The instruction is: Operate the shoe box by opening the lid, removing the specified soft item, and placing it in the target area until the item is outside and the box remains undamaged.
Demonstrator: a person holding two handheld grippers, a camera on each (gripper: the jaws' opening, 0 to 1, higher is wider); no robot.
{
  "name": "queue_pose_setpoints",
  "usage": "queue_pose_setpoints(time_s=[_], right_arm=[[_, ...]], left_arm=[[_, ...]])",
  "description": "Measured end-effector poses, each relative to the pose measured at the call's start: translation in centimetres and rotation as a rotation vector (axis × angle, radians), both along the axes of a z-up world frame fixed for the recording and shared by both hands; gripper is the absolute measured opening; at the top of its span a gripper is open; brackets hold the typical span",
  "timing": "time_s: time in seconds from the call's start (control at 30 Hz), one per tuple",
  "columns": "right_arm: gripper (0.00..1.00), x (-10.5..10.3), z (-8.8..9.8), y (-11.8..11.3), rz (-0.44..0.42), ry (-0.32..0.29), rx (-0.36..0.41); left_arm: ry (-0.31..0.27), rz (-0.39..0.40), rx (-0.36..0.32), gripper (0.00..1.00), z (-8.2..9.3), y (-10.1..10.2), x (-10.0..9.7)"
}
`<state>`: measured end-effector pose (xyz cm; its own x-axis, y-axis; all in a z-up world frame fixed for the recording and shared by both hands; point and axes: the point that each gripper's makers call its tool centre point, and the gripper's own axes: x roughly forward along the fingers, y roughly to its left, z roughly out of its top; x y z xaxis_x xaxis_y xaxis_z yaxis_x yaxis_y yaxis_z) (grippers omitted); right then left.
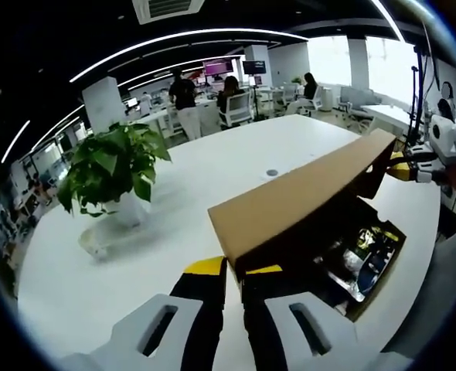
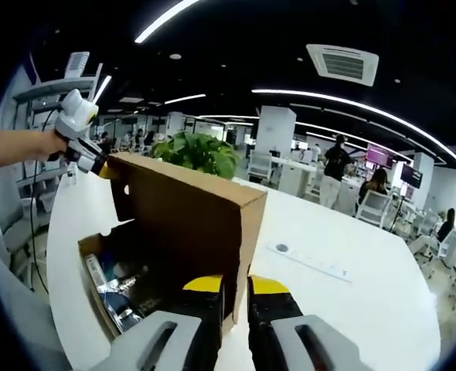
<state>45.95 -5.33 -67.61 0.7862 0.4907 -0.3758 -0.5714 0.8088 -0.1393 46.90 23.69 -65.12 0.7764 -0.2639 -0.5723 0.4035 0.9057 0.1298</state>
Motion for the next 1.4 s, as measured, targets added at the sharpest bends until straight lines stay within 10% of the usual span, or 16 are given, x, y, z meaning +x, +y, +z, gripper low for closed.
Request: queue_pose_setpoints(time_s=[1.4], right_arm=[[0.0, 2.4, -5.7, -0.1, 0.004, 0.078, -0.128]], left_arm=[[-0.007, -0.01, -0.01, 0.04, 0.0, 0.2, 3.7]])
